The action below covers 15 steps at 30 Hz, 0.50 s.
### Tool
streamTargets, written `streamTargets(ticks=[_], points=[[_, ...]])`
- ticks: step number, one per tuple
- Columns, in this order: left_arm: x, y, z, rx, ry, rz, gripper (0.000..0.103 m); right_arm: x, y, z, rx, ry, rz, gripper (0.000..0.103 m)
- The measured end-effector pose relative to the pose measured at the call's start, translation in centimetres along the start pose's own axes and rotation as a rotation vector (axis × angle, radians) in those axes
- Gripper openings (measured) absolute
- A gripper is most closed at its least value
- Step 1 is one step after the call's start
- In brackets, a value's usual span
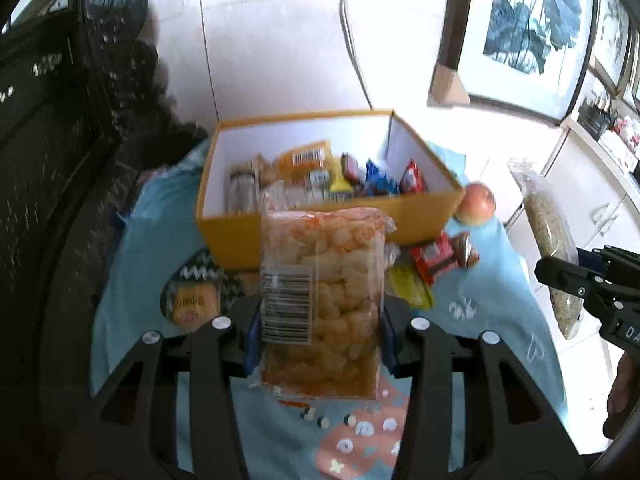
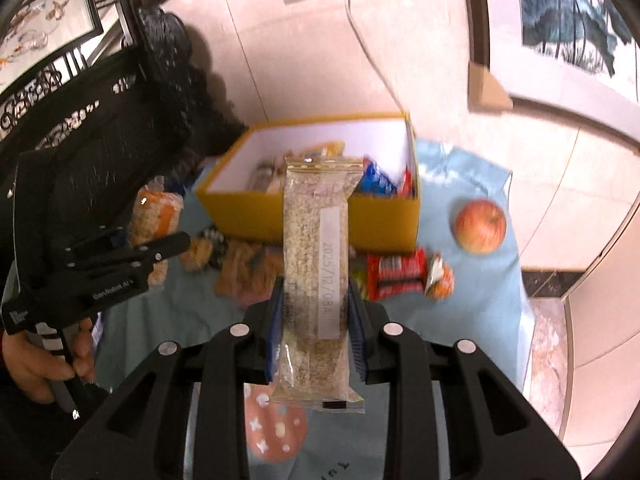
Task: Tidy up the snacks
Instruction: 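Lower both held snacks into the yellow box and open both tools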
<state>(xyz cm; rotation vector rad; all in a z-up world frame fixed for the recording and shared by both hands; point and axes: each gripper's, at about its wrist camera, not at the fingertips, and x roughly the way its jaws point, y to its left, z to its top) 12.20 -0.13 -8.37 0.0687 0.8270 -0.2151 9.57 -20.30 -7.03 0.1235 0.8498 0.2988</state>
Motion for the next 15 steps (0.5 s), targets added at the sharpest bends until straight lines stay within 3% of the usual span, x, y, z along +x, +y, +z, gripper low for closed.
streamTargets(ticks=[9,15], points=[[-0.4,0.1,6.0,-0.009,-0.082,0.006,0.046,0.0,-0.5,6.8,-0.012,-0.062,-0.011,0.029],[1.4,0.4,12.6,-0.005,-0.131,0.03,0.046,2.3,-1.7,12.2,0.0,-0.07,-0.038,0.029]])
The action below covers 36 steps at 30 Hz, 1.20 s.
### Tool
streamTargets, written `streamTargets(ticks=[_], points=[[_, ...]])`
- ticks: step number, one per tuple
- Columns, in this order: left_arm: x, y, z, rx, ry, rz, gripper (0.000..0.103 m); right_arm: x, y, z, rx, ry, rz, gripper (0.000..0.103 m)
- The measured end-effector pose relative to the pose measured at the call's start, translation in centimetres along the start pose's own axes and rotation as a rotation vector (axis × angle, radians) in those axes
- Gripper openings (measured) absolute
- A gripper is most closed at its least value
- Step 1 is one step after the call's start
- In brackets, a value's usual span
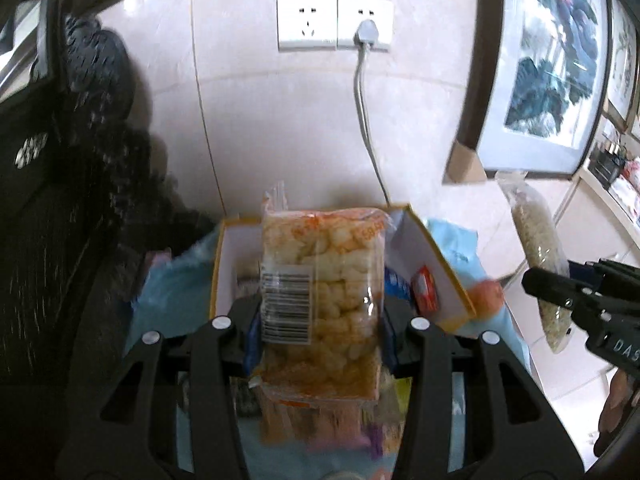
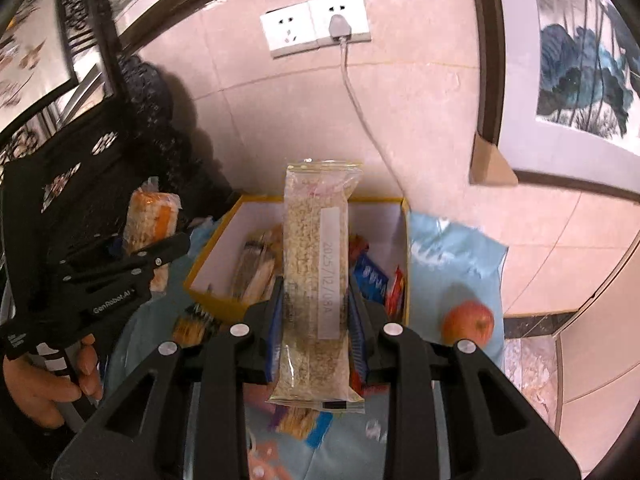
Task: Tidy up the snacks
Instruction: 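Lower both held snacks into the yellow box and open both tools, then grasp round bread bag with left tool while right tool grasps orange snack pack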
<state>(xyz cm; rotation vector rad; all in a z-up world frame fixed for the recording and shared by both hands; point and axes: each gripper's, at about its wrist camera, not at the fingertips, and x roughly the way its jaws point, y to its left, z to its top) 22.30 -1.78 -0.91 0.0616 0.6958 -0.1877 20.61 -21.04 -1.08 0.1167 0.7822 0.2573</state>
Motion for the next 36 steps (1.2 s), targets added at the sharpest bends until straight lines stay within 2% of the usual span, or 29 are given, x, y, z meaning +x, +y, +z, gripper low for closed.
streamTargets(ticks=[2,3,4,5,6,8,11,15,18,26,29,32,36], points=[[1.2,-0.1,2.1,0.004,-0.02,0.016,0.05,1.6,0.0,2.3,0.008,-0.005,-0.005,0.03],[2.0,-0.1,3.3,0.002,-0.042,0.005,0.074,2.7,0.0,3.8,0.013,-0.005,0.009,0.033],[2.8,-0.1,4.2,0.007,-0.051,0.008,0.101,3.6,0.1,4.5,0.014,0.012,0.019,0.053],[3.9,0.0,4.9,0.013,-0.049,0.034,0.101,4.8,0.0,5.3,0.012,0.049,0.005,0.064],[4.8,0.3,5.3,0.018,-0.03,0.057,0.101,5.6,0.0,5.8,0.006,0.071,-0.037,0.068],[5.9,0.9,5.1,0.014,0.017,0.062,0.101,6.0,-0.4,5.6,-0.003,0.075,-0.05,0.068],[6.3,2.9,2.7,-0.009,0.018,0.071,0.101,5.9,-1.2,3.1,-0.009,0.08,-0.046,0.068],[7.0,6.0,-3.5,-0.118,0.088,0.084,0.101,6.4,-2.7,-1.4,0.021,0.127,-0.063,0.068],[7.6,7.9,-8.6,-0.183,0.154,0.117,0.101,6.7,-4.3,-6.2,0.075,0.182,-0.094,0.068],[7.9,12.7,-20.5,-0.355,0.323,0.203,0.101,6.4,-6.9,-15.6,0.183,0.279,-0.155,0.068],[8.2,14.1,-22.1,-0.377,0.344,0.236,0.101,7.3,-6.8,-17.4,0.164,0.304,-0.183,0.068],[8.6,14.2,-21.6,-0.371,0.332,0.235,0.101,7.8,-6.6,-17.4,0.127,0.29,-0.192,0.068],[10.4,12.7,-19.9,-0.278,0.315,0.228,0.101,9.1,-7.2,-16.3,0.113,0.285,-0.211,0.068]])
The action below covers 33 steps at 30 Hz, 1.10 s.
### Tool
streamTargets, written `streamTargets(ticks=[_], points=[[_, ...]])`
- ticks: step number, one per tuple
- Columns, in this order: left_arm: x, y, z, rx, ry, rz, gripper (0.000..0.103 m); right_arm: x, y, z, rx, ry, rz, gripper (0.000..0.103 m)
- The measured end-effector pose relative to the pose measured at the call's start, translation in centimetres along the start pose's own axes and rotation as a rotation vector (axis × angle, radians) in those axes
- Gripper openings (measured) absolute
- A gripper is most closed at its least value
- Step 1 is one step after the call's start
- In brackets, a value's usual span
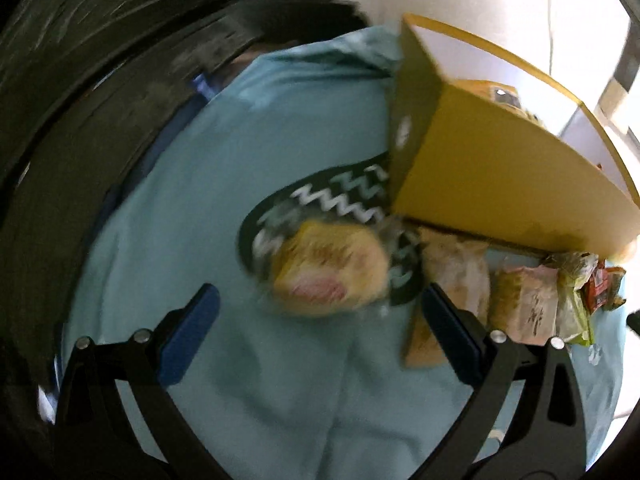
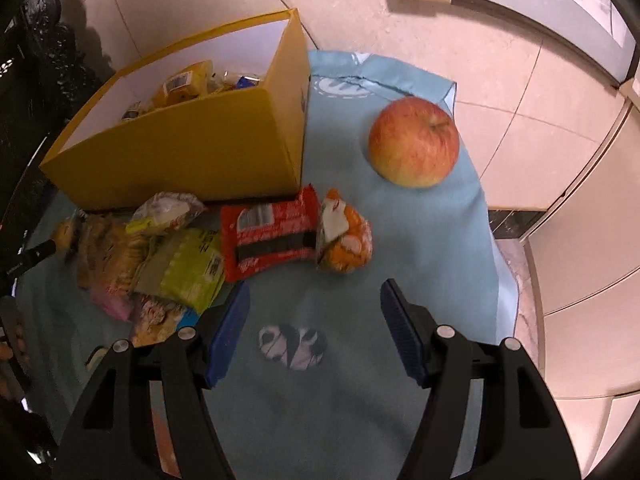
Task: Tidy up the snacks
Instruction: 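Grasp round bread bag with left tool while right tool grasps orange snack pack, then carry both held snacks over the yellow box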
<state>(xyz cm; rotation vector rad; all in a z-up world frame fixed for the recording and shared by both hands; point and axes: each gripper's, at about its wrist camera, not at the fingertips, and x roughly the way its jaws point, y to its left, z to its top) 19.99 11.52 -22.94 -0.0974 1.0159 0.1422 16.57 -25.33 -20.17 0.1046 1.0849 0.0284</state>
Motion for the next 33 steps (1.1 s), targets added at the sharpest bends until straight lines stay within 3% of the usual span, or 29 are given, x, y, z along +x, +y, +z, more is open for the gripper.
streamTargets(ticks=[7,14,15,17,18,19,26,33], points=[[3.2,-1.1,1.7,0.088,0.035,0.069,0.101,2.2,-0.1,2.4,-0.004,0.011,-0.013,0.068],[4.9,-1.8,0.2,0.192,0.048,0.114,0.101,5.3,-1.0,2.4,0.023,0.063,-0.034,0.068],[4.8,-1.8,0.0,0.196,0.034,0.108,0.098,5.5,-1.3,2.3,0.038,0.062,-0.015,0.068],[4.4,-1.7,-0.2,0.205,0.022,0.072,0.077,5.8,-2.0,2.5,0.089,0.091,0.039,0.063],[4.1,-2.1,-0.3,0.23,0.01,0.062,0.069,5.8,-1.9,2.6,0.101,0.102,0.074,0.042],[3.8,-2.4,-0.4,0.252,0.004,0.056,0.066,5.6,-1.6,2.8,0.081,0.107,0.071,0.038],[0.7,-2.9,-1.1,0.211,-0.057,-0.015,0.064,2.4,-1.3,1.0,0.076,0.068,0.141,0.035],[-3.8,-6.1,-2.4,0.274,-0.099,-0.109,0.065,-2.8,2.0,-1.2,0.006,0.005,0.219,0.035]])
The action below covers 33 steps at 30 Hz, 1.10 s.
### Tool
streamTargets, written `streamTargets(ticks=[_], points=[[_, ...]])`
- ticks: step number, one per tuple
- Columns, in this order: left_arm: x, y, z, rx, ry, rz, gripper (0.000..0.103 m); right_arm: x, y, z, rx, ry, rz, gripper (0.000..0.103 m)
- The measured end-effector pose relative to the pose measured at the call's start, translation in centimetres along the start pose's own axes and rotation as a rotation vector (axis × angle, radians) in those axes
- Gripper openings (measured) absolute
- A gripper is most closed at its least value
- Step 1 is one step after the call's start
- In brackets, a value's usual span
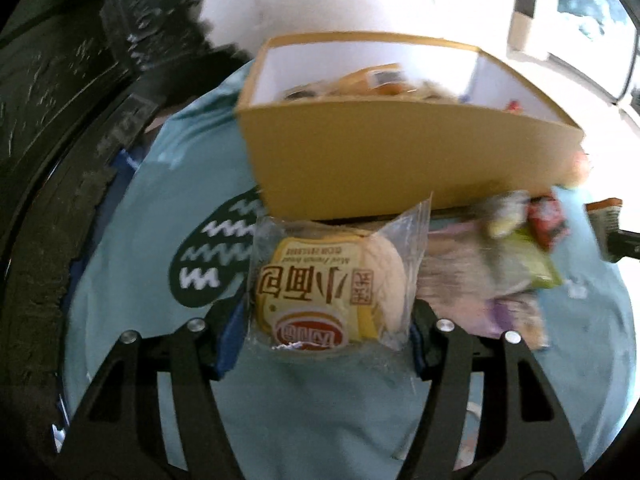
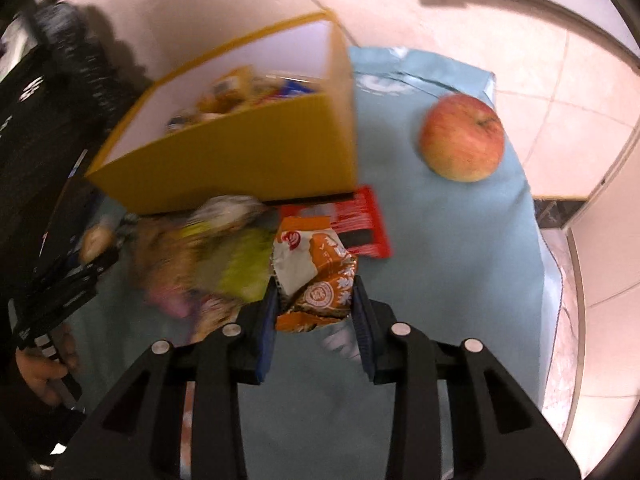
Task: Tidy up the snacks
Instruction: 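Carry both held snacks over the yellow box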
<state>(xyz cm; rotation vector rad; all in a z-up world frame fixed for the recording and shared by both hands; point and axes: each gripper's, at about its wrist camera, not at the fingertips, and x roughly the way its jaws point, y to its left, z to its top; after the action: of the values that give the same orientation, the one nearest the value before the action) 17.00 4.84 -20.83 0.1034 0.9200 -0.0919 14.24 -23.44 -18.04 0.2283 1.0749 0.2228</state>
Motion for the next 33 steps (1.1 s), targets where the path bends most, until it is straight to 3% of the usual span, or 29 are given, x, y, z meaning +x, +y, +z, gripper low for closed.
streamTargets(ticks=[7,12,24,33], points=[[-4.6,-4.6,2.0,0.043,-0.026,-0.034,0.065,-3.5,5.4,1.1,-0.097,-0.069,0.04,0.035],[-7.7,-5.6,4.2,0.028,-0.061,-0.03,0.065,-5.9,6.7,2.7,-0.113,-0.132,0.029,0.035],[-11.6,-6.0,7.1,0.002,-0.141,-0.033,0.066,-10.2,8.7,5.1,-0.144,-0.24,0.012,0.035],[-12.1,-5.0,9.1,-0.026,-0.169,-0.04,0.066,-10.5,9.5,7.0,-0.16,-0.262,0.01,0.035]])
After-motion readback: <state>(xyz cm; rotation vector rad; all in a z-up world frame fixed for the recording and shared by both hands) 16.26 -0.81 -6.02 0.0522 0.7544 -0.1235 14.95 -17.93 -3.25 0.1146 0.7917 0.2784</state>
